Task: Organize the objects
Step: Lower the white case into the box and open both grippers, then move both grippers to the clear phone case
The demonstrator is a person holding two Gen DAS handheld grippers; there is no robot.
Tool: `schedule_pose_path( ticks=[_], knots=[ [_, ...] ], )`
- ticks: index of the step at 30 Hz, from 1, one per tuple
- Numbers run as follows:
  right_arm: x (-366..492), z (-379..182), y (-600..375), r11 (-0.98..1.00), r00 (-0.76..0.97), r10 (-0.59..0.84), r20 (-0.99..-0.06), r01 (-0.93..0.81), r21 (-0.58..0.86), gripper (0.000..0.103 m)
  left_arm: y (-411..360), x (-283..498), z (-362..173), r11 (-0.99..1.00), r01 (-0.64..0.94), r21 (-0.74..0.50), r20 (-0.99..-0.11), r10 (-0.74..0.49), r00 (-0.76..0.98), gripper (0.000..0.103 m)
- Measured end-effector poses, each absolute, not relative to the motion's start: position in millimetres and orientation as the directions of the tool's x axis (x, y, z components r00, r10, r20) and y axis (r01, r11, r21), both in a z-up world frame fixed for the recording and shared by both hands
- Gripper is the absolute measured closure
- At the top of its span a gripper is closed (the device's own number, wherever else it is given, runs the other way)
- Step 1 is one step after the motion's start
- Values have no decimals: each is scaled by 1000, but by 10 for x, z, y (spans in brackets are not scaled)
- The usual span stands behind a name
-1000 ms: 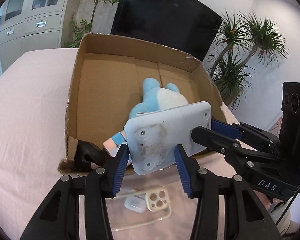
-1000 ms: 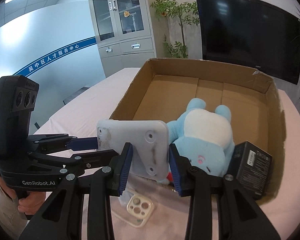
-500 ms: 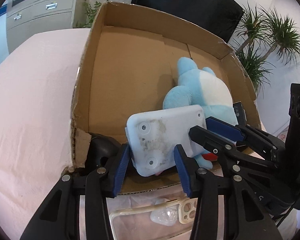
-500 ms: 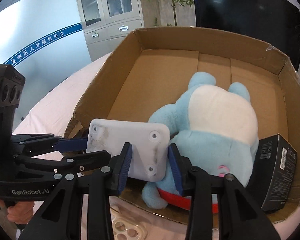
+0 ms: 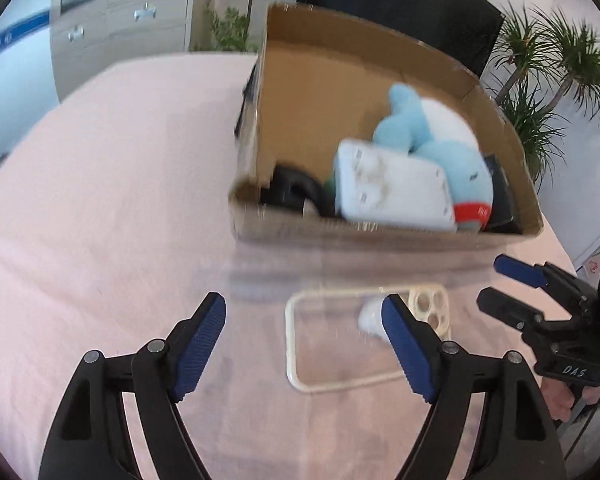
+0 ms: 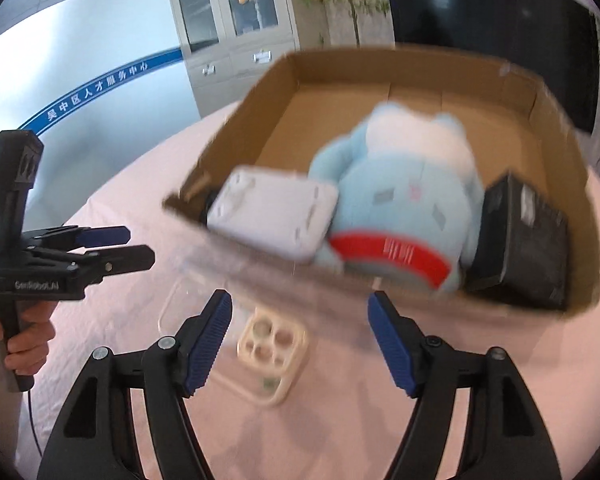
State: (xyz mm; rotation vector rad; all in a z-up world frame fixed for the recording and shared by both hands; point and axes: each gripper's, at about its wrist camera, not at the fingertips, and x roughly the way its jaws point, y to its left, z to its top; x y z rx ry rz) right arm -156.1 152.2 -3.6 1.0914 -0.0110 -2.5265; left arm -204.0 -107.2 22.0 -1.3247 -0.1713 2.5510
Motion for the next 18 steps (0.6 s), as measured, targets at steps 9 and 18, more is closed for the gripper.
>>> schedule_pose_path(
  ticks=[9,18],
  knots=[
    [-1641,-534,1536,-899,-505,-433,-747,296,322,40,-1017,-2033,-275,-948,-114,-297,-822,314,-475,42],
    [-1466,-532,1556,-897,-499,-439,-747,292,332,59,-774,-1740,-254,-925,-191,-328,-820,379,-429,59]
  ],
)
